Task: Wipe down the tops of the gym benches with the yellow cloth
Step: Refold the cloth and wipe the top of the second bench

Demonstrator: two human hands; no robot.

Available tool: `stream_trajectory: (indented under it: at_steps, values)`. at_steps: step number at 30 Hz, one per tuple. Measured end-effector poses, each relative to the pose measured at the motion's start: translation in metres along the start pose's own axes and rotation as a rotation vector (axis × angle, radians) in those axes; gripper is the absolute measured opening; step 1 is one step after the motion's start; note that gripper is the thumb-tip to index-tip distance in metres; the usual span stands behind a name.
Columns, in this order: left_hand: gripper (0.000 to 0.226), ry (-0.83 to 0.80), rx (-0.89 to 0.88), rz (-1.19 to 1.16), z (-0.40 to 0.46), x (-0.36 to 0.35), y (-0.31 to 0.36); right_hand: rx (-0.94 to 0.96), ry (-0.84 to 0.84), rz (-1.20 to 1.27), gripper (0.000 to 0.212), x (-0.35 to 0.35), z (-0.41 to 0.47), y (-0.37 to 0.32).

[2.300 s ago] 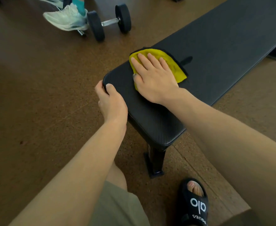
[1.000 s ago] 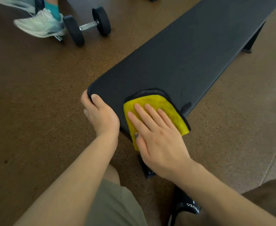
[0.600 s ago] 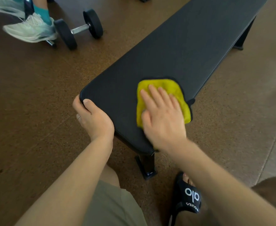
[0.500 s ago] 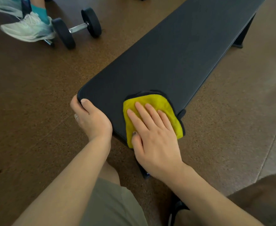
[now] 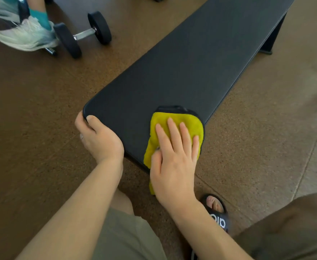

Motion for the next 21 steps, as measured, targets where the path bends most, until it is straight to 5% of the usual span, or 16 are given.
stream_trajectory:
  at_steps: [3,8,16,21]
  values:
    - [0.040,0.005,-0.006,-0.002,0.002,0.001,-0.001,-0.001,0.038,0.054,0.051,-0.001,0.020,0.022]
    - [0.042,0.013,-0.004,0.000,0.000,0.000,0.001,-0.265,0.168,0.143,0.045,0.008,0.089,0.072]
    - [0.043,0.011,0.010,0.008,0.001,-0.001,-0.001,-0.312,0.220,0.447,0.051,-0.009,-0.010,0.007]
    - [0.043,0.007,-0.002,0.005,0.001,0.000,-0.003,-0.457,0.264,0.466,0.050,0.012,0.070,0.063]
Point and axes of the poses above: each hand's wrist, its own z-axis towards the middle knuckle, its own x-axis out of the back of the hand, y = z × x, the point moved 3 cm from there along z, towards the middle knuckle, and after that the axes turned 7 degrees about x, right-handed, at the moved point
